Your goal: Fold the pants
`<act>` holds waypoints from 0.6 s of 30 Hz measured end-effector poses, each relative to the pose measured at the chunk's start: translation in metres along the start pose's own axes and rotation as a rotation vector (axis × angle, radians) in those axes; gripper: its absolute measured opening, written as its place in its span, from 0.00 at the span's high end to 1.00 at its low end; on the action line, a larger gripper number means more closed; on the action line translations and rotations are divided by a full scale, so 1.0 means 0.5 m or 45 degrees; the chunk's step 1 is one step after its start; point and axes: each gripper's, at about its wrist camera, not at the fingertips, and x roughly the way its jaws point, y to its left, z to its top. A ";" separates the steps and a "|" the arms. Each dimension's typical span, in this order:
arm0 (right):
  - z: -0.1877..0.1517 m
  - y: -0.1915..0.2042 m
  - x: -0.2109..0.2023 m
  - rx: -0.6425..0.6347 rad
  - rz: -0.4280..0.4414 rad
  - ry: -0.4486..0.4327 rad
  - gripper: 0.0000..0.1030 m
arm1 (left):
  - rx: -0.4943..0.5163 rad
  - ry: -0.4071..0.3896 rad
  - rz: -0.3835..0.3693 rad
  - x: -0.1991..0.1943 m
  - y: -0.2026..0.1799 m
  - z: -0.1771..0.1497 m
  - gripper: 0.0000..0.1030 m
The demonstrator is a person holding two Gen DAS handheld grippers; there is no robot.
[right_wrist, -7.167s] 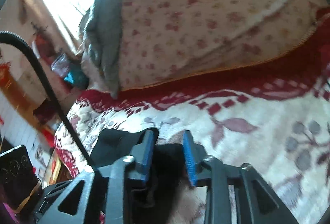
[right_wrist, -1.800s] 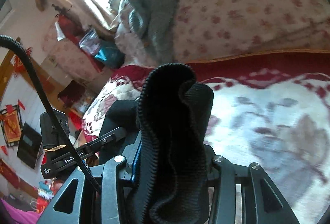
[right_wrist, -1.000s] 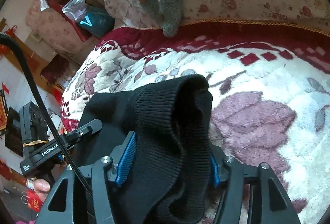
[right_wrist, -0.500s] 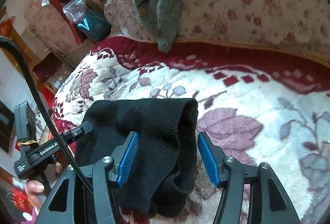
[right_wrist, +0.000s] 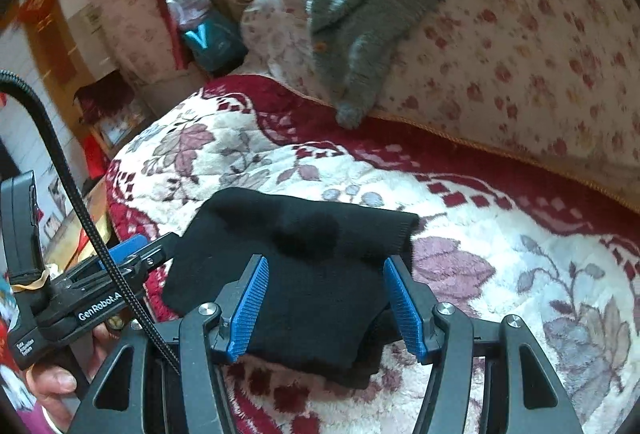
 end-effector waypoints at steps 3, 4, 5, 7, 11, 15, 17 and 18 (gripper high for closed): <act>-0.009 0.020 -0.016 -0.037 0.007 -0.020 0.44 | 0.004 -0.029 0.028 -0.023 -0.001 -0.010 0.34; -0.011 0.024 -0.019 -0.045 0.007 -0.023 0.44 | 0.006 -0.036 0.037 -0.030 -0.001 -0.014 0.34; -0.015 0.029 -0.023 -0.053 0.010 -0.022 0.44 | 0.008 -0.042 0.045 -0.036 -0.002 -0.017 0.34; -0.023 0.034 -0.028 -0.059 0.022 -0.019 0.44 | 0.009 -0.055 0.058 -0.049 -0.005 -0.023 0.34; -0.038 0.047 -0.039 -0.083 0.025 -0.023 0.44 | 0.023 -0.070 0.082 -0.067 -0.013 -0.034 0.34; -0.044 0.051 -0.050 -0.088 0.028 -0.030 0.44 | 0.031 -0.070 0.082 -0.079 -0.019 -0.040 0.34; -0.046 0.051 -0.052 -0.088 0.029 -0.028 0.44 | 0.030 -0.074 0.082 -0.083 -0.020 -0.042 0.34; -0.046 0.051 -0.053 -0.087 0.030 -0.029 0.44 | 0.030 -0.078 0.083 -0.085 -0.021 -0.044 0.34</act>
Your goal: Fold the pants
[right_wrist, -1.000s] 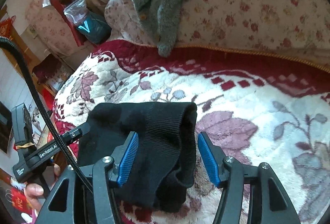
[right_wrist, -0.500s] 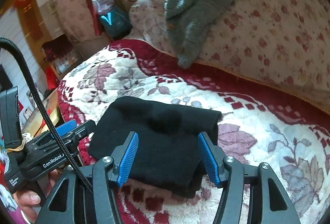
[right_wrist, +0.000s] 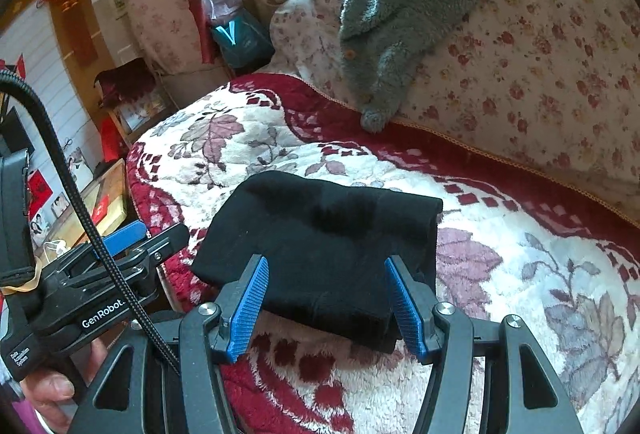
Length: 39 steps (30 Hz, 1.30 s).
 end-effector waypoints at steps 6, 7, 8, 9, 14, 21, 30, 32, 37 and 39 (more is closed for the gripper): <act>-0.003 0.000 -0.003 0.002 0.003 -0.007 0.44 | -0.002 -0.012 0.005 -0.006 -0.001 -0.003 0.34; -0.003 0.000 -0.003 0.003 0.005 -0.007 0.44 | -0.004 -0.012 0.007 -0.007 0.000 -0.003 0.34; -0.004 0.000 -0.003 0.004 0.005 -0.005 0.44 | -0.005 -0.011 0.008 -0.007 -0.001 -0.003 0.34; -0.005 0.000 -0.003 0.004 0.005 -0.004 0.44 | -0.007 -0.009 0.010 -0.007 -0.001 -0.004 0.34; -0.007 0.005 0.004 0.002 0.006 0.014 0.44 | -0.011 -0.007 0.017 -0.005 0.001 -0.005 0.34; -0.004 0.012 0.017 -0.013 0.004 0.028 0.44 | -0.011 -0.007 0.016 -0.004 0.001 -0.005 0.34; -0.004 0.010 0.023 -0.015 0.005 0.037 0.44 | -0.014 -0.001 0.014 0.001 0.002 -0.005 0.34; -0.003 0.011 0.027 -0.022 0.004 0.040 0.44 | -0.016 -0.001 0.014 0.001 0.002 -0.005 0.34; 0.000 0.011 0.038 -0.025 0.005 0.051 0.44 | -0.016 0.001 0.014 0.002 0.002 -0.005 0.34; 0.002 0.012 0.040 -0.024 0.005 0.054 0.44 | -0.016 -0.002 0.015 0.001 0.003 -0.004 0.34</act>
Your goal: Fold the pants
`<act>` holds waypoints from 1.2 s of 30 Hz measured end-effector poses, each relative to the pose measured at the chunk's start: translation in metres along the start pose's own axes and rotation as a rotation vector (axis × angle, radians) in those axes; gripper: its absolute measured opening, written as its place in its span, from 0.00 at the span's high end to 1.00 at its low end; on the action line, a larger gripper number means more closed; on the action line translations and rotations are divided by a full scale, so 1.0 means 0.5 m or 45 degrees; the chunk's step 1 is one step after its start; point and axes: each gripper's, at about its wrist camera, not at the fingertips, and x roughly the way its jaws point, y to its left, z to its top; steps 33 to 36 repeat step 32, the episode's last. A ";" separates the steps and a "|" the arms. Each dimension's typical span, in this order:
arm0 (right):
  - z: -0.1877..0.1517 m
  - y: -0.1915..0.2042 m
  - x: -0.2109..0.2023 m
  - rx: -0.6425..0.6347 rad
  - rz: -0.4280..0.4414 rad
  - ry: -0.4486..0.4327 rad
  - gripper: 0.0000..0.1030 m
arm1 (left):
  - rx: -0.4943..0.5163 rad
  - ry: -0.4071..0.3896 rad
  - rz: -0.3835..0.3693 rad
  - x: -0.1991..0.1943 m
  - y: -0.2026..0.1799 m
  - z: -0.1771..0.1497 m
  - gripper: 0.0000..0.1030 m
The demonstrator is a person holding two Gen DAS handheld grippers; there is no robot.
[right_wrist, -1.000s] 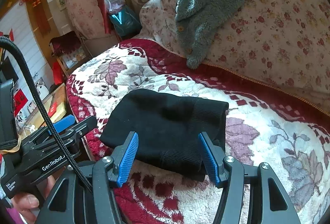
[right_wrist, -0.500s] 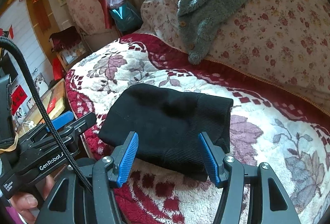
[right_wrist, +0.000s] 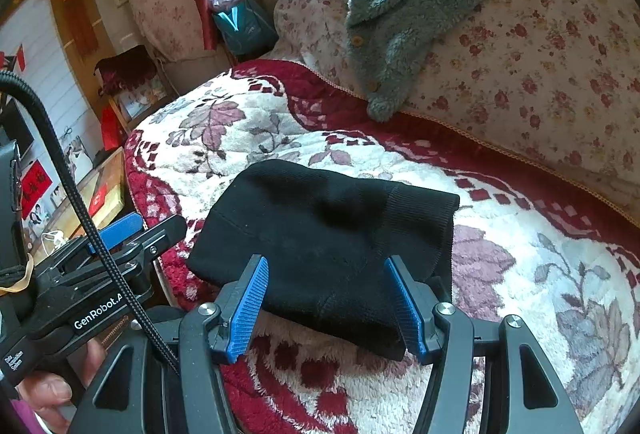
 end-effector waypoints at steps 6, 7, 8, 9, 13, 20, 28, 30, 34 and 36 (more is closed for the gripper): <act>0.002 0.000 0.006 0.000 -0.002 0.007 0.44 | -0.004 0.008 -0.005 0.011 0.002 0.003 0.34; 0.001 -0.002 0.008 0.000 -0.002 0.009 0.44 | -0.003 0.011 -0.006 0.016 0.002 0.005 0.34; 0.002 -0.003 0.010 0.000 -0.002 0.010 0.44 | -0.003 0.015 -0.007 0.018 0.001 0.005 0.34; 0.002 -0.004 0.011 0.000 -0.002 0.012 0.44 | -0.003 0.016 -0.008 0.020 0.001 0.005 0.34; 0.003 -0.009 0.018 0.006 -0.001 0.019 0.44 | -0.002 0.020 -0.009 0.027 0.002 0.007 0.34; 0.002 -0.013 0.026 0.010 0.002 0.033 0.44 | -0.003 0.023 -0.010 0.029 0.001 0.006 0.34; -0.002 -0.014 0.033 0.015 0.015 0.040 0.44 | 0.030 -0.017 0.013 0.028 -0.005 0.003 0.34; -0.002 -0.015 0.032 0.017 0.014 0.038 0.44 | 0.042 -0.014 0.000 0.026 -0.013 0.004 0.34; -0.005 -0.022 0.025 0.026 0.014 0.028 0.44 | 0.033 -0.001 -0.022 0.022 -0.020 0.005 0.34; -0.005 -0.022 0.025 0.026 0.014 0.028 0.44 | 0.033 -0.001 -0.022 0.022 -0.020 0.005 0.34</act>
